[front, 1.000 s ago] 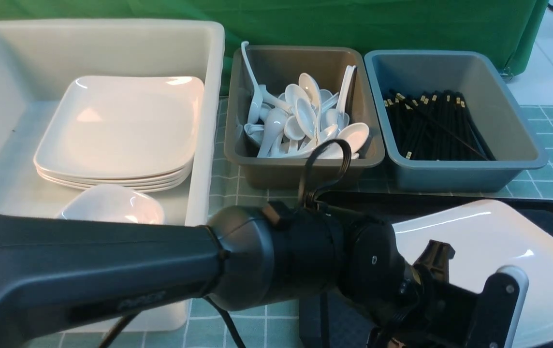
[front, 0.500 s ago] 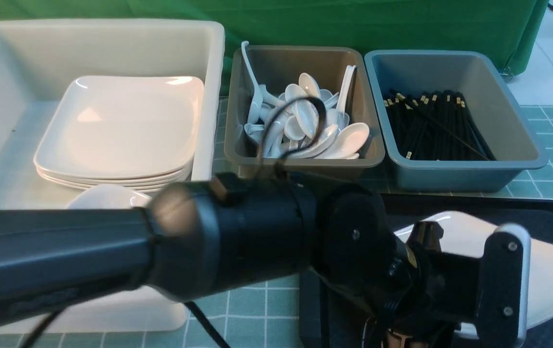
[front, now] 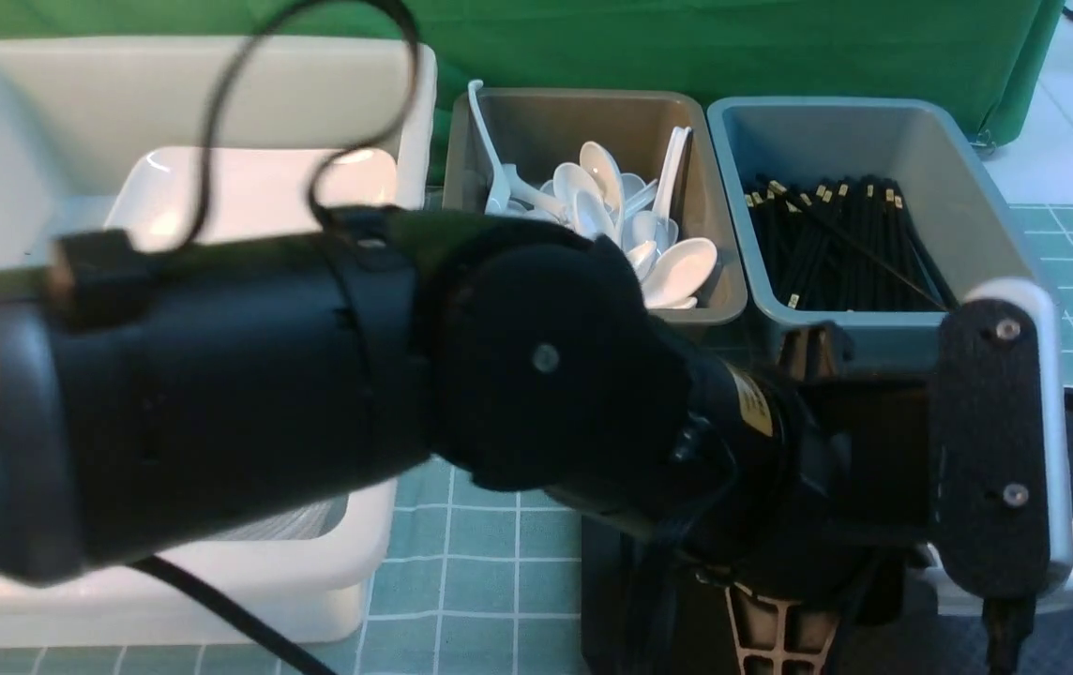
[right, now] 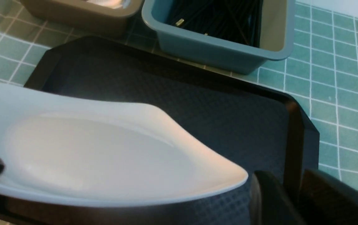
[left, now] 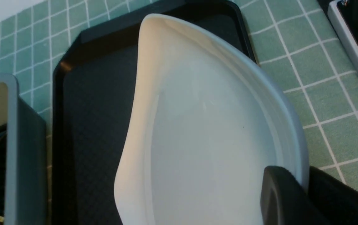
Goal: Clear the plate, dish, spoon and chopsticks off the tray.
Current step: Use the left arm to put the plate into the large storage box on the left
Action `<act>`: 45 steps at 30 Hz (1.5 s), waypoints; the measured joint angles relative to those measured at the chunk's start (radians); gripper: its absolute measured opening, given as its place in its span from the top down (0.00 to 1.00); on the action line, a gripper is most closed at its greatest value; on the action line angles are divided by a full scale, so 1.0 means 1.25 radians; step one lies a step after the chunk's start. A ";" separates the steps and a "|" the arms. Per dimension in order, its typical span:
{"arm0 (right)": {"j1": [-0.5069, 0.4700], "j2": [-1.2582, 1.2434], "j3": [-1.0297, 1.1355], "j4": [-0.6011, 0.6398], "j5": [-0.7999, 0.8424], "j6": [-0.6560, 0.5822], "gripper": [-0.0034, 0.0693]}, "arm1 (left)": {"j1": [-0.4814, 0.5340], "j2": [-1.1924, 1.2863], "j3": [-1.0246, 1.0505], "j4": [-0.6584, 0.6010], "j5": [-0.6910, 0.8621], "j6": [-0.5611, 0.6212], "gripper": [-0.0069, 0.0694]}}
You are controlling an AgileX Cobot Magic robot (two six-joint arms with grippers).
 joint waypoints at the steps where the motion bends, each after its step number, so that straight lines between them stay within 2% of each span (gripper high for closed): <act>1: 0.000 0.000 0.000 0.000 -0.002 0.000 0.68 | 0.000 -0.008 0.000 0.002 0.000 -0.008 0.87; 7: 0.000 0.000 0.000 0.000 -0.015 0.001 0.68 | 0.000 -0.044 0.000 0.043 0.000 -0.039 0.87; 11: 0.000 0.000 0.000 0.000 -0.020 0.001 0.68 | 0.000 -0.080 0.004 0.128 -0.021 -0.093 0.87; 13: 0.000 0.000 0.000 0.000 -0.029 0.001 0.68 | 0.000 -0.101 0.005 0.215 -0.038 -0.151 0.87; 14: 0.000 0.000 0.000 0.000 -0.040 0.001 0.68 | 0.000 -0.119 0.005 0.302 -0.051 -0.207 0.87; 15: 0.000 0.000 0.000 0.000 -0.042 0.001 0.68 | 0.000 -0.120 0.005 0.312 -0.051 -0.213 0.87; 16: 0.000 0.000 0.000 0.000 -0.057 0.001 0.68 | 0.001 -0.135 0.002 0.409 -0.054 -0.271 0.87; 17: 0.000 0.000 0.000 0.000 -0.060 0.001 0.68 | 0.002 -0.136 0.001 0.418 -0.052 -0.276 0.87; 19: 0.000 0.000 0.000 0.001 -0.082 0.001 0.68 | 0.003 -0.141 -0.028 0.525 -0.024 -0.349 0.87; 22: 0.000 0.001 -0.002 0.006 -0.090 0.001 0.68 | 0.003 -0.141 -0.050 0.582 0.001 -0.387 0.87; 27: 0.000 0.001 -0.013 0.009 -0.097 0.001 0.68 | 0.007 -0.142 -0.109 0.731 0.077 -0.453 0.87; 31: 0.000 0.001 -0.015 0.009 -0.100 0.001 0.68 | 0.057 -0.142 -0.123 0.765 0.137 -0.472 0.87; 34: 0.000 0.003 -0.015 0.010 -0.113 0.001 0.68 | 0.131 -0.142 -0.123 0.767 0.176 -0.475 0.87; 36: 0.000 0.006 -0.015 0.010 -0.118 0.001 0.68 | 0.163 -0.143 -0.123 0.767 0.185 -0.475 0.87; 37: 0.000 0.015 -0.015 0.011 -0.125 0.001 0.68 | 0.214 -0.144 -0.123 0.767 0.186 -0.474 0.87; 38: 0.000 0.018 -0.015 0.011 -0.125 0.001 0.68 | 0.214 -0.145 -0.123 0.767 0.186 -0.473 0.87; 45: 0.006 0.097 -0.031 0.040 -0.135 -0.009 0.68 | 0.370 -0.156 -0.120 0.739 0.182 -0.438 0.87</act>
